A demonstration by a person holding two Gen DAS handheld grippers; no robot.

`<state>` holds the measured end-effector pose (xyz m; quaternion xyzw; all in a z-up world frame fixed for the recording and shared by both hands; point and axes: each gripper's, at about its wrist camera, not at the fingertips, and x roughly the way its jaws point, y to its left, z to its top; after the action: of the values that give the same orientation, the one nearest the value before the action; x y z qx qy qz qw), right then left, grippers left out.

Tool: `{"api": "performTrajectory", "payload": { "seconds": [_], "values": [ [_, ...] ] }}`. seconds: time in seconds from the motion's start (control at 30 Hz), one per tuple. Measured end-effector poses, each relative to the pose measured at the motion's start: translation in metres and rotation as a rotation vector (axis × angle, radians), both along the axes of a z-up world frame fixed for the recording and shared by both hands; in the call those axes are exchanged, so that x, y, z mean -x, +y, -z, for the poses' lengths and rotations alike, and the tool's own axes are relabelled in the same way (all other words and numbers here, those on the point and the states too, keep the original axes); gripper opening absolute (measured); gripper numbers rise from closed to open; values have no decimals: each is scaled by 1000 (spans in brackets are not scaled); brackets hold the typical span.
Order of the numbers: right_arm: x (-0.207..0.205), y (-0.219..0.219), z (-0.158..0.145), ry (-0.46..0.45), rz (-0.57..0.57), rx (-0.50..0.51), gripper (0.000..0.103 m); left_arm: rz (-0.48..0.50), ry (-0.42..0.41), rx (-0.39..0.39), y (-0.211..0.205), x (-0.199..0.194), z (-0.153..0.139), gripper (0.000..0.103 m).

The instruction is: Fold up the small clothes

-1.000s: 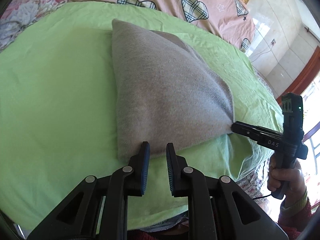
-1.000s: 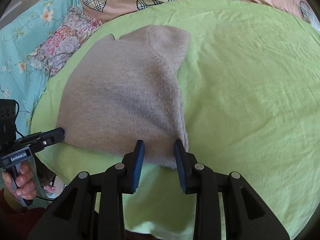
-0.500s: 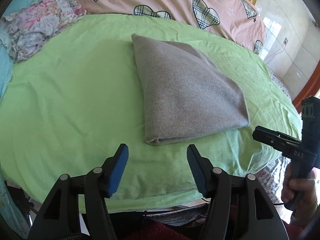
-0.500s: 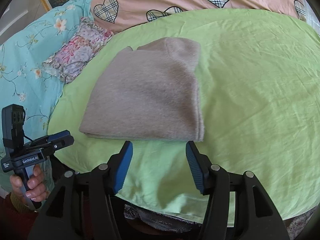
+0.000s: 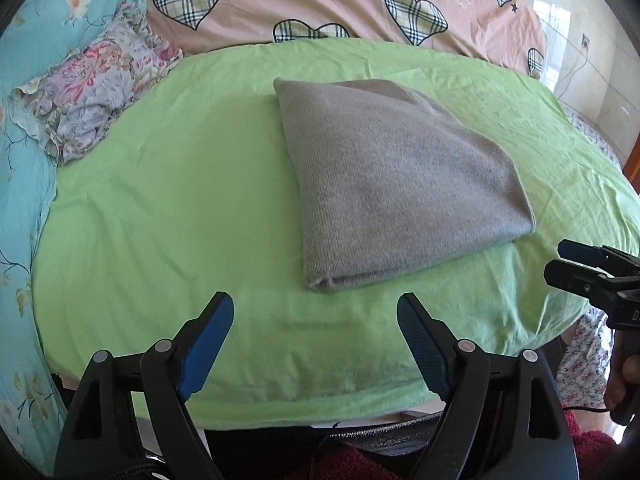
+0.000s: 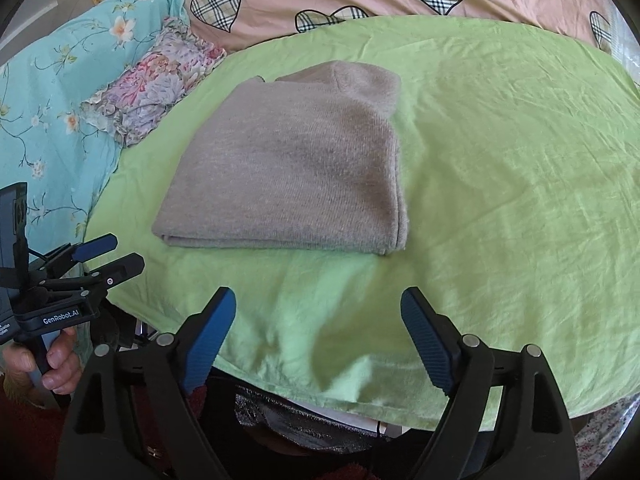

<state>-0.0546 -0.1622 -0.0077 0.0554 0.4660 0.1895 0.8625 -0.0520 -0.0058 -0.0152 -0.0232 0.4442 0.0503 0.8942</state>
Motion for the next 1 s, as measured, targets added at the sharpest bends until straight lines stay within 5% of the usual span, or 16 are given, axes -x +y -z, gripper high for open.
{"api": "performTrajectory", "payload": {
  "seconds": [1.0],
  "values": [
    [-40,19,-13,-25,-37,-10,94,-49,36,-60,5,-42,-13,94]
  ]
}}
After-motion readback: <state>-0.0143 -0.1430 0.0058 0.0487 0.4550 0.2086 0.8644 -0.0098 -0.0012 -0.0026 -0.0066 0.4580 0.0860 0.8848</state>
